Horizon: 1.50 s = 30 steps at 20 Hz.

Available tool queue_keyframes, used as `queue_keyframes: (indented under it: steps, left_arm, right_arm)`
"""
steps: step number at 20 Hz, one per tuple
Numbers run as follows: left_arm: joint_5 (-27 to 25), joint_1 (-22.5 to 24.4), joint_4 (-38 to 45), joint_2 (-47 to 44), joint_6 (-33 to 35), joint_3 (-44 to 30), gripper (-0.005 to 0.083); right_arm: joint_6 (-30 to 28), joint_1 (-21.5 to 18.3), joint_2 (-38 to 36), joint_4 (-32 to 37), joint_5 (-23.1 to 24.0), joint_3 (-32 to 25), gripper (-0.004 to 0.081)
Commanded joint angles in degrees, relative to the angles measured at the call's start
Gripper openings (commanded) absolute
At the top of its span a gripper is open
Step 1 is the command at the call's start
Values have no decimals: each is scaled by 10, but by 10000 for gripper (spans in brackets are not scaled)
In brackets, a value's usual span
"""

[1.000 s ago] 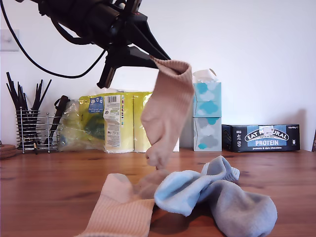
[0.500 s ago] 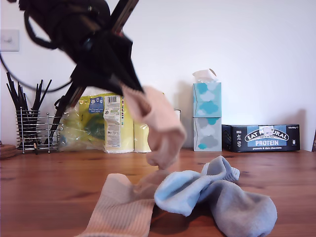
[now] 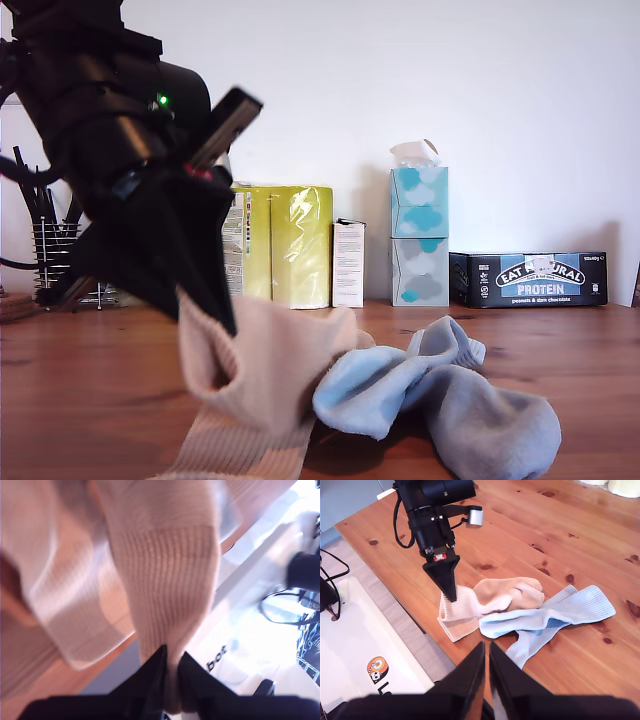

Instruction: Pair up the socks based on colour and pattern, by placing each sock on top of its pair

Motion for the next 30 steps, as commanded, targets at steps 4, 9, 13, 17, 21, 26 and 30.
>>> queue_keyframes:
  steps: [4,9,13,17,21,26,30]
  left_arm:
    - [-12,-9,6,7,-15,-40,290]
    - [8,-5,-24,6,5,30,521]
    - [-16,-5,-47,6,33,131,510]
    - [-70,-35,2,22,36,143,441]
    - [-133,-86,13,49,54,144,429]
    - [-172,-132,43,52,57,146,250]
    - [-171,-134,69,54,62,146,-11]
  right_arm:
    - [-15,-2,-1,7,0,-2,-12]
    - [-15,-2,-1,20,-1,-2,-12]
    - [-14,-2,-1,19,-1,-2,-12]
    - [-15,-2,-1,20,-1,-2,-12]
    - [-14,-2,-1,26,-1,-2,-12]
    - [-13,-2,-1,27,-1,-2,-12]
    - [-10,-2,-1,21,-2,-2,-12]
